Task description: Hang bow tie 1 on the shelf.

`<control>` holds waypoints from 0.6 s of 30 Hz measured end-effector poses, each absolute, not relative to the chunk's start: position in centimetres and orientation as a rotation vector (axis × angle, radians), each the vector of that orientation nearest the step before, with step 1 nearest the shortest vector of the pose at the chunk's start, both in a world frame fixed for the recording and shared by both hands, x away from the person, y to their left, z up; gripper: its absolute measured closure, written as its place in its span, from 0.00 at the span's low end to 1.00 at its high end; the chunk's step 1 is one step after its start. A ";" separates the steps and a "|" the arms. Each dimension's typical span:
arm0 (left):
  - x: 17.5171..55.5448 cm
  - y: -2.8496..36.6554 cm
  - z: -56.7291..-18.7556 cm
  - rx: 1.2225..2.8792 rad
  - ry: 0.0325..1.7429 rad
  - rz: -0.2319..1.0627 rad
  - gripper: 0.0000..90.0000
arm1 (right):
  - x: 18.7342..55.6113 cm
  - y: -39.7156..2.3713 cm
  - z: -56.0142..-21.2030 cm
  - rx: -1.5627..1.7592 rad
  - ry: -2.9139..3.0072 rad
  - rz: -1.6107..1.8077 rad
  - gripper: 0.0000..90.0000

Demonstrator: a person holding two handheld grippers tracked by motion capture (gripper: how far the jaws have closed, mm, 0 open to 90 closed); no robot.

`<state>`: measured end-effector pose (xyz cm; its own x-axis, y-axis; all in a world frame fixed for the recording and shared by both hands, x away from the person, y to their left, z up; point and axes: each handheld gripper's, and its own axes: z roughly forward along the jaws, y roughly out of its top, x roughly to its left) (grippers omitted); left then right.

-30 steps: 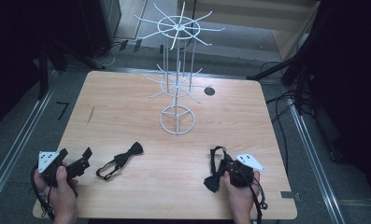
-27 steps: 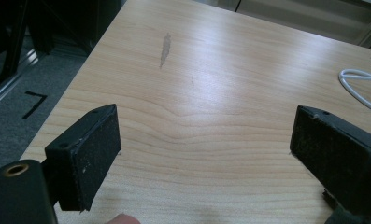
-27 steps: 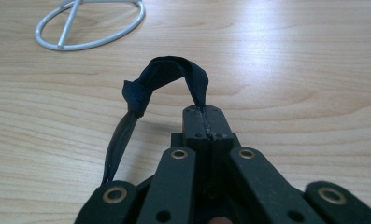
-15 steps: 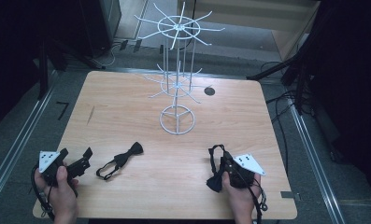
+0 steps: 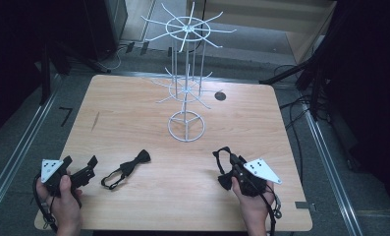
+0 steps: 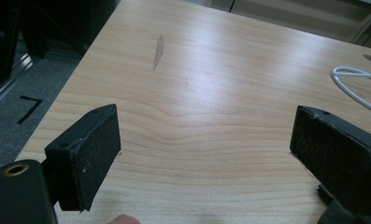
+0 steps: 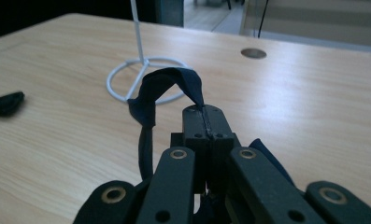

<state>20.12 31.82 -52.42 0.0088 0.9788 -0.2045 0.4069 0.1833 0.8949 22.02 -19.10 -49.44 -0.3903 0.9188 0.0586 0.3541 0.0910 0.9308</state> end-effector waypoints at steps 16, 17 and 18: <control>19.9 31.8 -52.4 1.379 1.508 0.806 0.11 | 23.0 -16.8 -46.2 1.171 1.779 1.353 1.00; 20.0 31.8 -52.4 1.381 1.511 0.804 0.11 | 23.0 -16.7 -46.0 1.173 1.781 1.355 1.00; 20.0 31.8 -52.4 1.384 1.511 0.801 0.11 | 23.1 -16.6 -45.9 1.172 1.778 1.354 1.00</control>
<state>19.98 31.78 -52.39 0.0400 0.9807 -0.1915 0.3917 0.1609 0.9059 23.06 -16.57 -45.86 -0.4230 0.9050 0.0441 0.2831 0.0858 0.9553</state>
